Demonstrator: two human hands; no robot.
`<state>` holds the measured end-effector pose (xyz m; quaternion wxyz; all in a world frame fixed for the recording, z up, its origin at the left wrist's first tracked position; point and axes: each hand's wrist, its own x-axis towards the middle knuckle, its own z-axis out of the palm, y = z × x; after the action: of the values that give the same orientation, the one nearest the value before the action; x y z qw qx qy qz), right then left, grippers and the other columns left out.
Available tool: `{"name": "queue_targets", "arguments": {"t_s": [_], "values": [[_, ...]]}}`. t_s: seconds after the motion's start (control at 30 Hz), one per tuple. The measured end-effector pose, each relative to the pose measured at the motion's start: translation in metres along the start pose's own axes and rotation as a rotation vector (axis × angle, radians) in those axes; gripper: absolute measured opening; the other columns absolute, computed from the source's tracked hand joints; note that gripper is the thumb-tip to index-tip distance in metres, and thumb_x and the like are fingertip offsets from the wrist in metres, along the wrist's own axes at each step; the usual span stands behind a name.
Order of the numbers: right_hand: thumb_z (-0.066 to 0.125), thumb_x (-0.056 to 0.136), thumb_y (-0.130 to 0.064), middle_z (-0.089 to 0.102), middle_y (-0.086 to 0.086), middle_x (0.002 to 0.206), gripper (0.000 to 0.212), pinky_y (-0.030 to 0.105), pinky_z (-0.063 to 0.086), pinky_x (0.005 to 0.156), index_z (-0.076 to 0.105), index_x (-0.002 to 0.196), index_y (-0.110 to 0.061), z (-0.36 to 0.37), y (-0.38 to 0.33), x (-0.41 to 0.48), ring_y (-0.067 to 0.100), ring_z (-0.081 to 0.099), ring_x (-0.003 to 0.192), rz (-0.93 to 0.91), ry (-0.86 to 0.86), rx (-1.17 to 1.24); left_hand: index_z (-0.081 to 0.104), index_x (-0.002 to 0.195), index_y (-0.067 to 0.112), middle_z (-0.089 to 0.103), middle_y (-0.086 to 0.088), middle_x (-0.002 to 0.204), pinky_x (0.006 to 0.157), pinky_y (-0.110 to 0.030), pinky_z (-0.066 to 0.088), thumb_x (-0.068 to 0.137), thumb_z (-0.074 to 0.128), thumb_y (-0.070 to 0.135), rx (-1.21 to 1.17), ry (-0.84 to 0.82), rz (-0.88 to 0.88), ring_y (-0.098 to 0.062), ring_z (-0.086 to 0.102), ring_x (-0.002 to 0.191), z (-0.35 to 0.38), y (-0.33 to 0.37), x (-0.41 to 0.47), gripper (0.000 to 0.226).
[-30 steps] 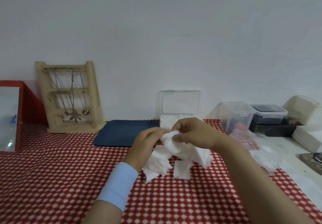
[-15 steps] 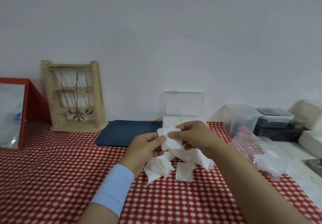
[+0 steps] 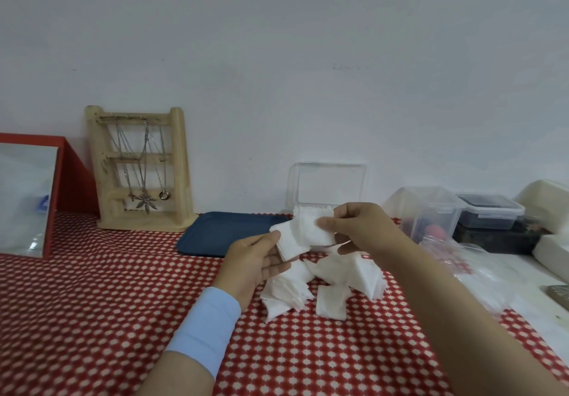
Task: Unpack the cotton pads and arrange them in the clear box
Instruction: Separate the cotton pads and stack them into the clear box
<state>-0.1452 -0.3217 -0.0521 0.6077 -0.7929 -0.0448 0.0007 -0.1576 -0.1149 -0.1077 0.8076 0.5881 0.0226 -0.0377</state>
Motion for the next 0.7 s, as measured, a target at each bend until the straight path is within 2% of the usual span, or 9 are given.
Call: {"name": "queue_targets", "arguments": {"t_s": [0.1,0.17,0.43,0.6,0.7], "values": [[0.081,0.084,-0.017,0.069,0.005,0.069,0.019,0.027,0.053,0.058,0.072,0.085,0.000,0.000,-0.004,-0.004,0.012,0.062,0.058,-0.023,-0.143,-0.016,0.071,0.112,-0.001,0.079,-0.016,0.101,0.071,-0.030,0.063,0.099,0.064,0.018,0.023,-0.027,-0.016,-0.026,0.077,0.090,0.001,0.002,-0.002,0.024],[0.080,0.085,-0.016,0.071,0.006,0.071,0.015,0.027,0.052,0.056,0.073,0.085,-0.002,0.006,-0.005,-0.005,0.013,0.064,0.059,-0.027,-0.172,-0.058,0.070,0.114,-0.001,0.078,-0.017,0.102,0.074,-0.032,0.064,0.101,0.062,0.019,0.044,-0.073,-0.026,-0.028,0.077,0.094,0.004,0.003,-0.005,0.026],[0.083,0.082,-0.012,0.071,0.002,0.066,0.013,0.024,0.054,0.053,0.072,0.078,-0.007,0.017,-0.005,-0.004,0.009,0.065,0.052,-0.041,-0.081,-0.168,0.070,0.112,-0.001,0.078,-0.020,0.101,0.074,-0.033,0.064,0.100,0.060,0.028,-0.029,-0.133,-0.070,-0.028,0.078,0.090,0.010,0.009,-0.009,0.032],[0.084,0.081,-0.018,0.075,0.003,0.073,0.012,0.024,0.053,0.052,0.077,0.077,-0.009,0.020,-0.006,-0.004,0.016,0.067,0.061,-0.078,-0.051,-0.210,0.072,0.116,0.000,0.080,-0.010,0.101,0.073,-0.023,0.061,0.093,0.069,0.005,0.183,-0.165,0.004,-0.020,0.078,0.091,0.007,0.006,-0.011,0.023],[0.084,0.081,-0.020,0.076,0.003,0.073,0.012,0.025,0.053,0.049,0.080,0.079,-0.010,0.019,-0.006,-0.003,0.016,0.069,0.059,-0.076,-0.003,-0.245,0.070,0.117,-0.001,0.079,-0.014,0.102,0.071,-0.025,0.062,0.098,0.064,0.011,0.129,-0.151,-0.014,-0.023,0.078,0.091,0.007,0.007,-0.011,0.023]]}}
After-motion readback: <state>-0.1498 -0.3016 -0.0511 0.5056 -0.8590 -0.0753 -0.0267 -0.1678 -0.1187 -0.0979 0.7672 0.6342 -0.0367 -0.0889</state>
